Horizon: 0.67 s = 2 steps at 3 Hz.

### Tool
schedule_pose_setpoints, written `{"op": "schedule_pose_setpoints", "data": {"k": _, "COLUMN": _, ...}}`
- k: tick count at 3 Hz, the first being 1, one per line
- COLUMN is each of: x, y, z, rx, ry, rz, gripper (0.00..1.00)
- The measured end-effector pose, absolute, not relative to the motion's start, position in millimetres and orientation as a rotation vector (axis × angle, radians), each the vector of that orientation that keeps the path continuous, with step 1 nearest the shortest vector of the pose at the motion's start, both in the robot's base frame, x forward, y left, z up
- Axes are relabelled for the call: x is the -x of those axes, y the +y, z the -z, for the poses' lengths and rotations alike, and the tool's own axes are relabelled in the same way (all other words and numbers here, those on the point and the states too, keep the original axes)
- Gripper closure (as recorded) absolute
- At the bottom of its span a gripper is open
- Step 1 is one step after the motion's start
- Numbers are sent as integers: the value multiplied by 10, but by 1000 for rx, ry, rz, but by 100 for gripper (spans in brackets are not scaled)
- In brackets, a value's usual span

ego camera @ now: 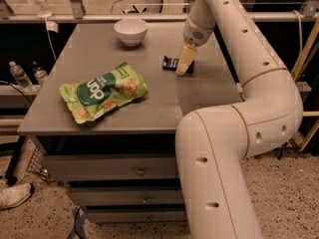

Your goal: Pick rxbar blueberry

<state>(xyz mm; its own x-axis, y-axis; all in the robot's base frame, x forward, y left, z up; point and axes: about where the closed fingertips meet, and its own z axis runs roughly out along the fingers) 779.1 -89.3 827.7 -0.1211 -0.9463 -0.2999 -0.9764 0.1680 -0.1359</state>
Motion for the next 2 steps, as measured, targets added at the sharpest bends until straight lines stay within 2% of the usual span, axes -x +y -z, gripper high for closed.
{"op": "schedule_pose_setpoints", "data": {"k": 1, "x": -7775, "y": -890, "z": -8349, "rx": 1837, "ry": 2134, "rz": -134, "gripper": 88}}
{"op": "schedule_pose_setpoints", "data": {"k": 2, "x": -7750, "y": -886, "z": -8339, "rx": 1837, "ry": 2134, "rz": -134, "gripper": 100}}
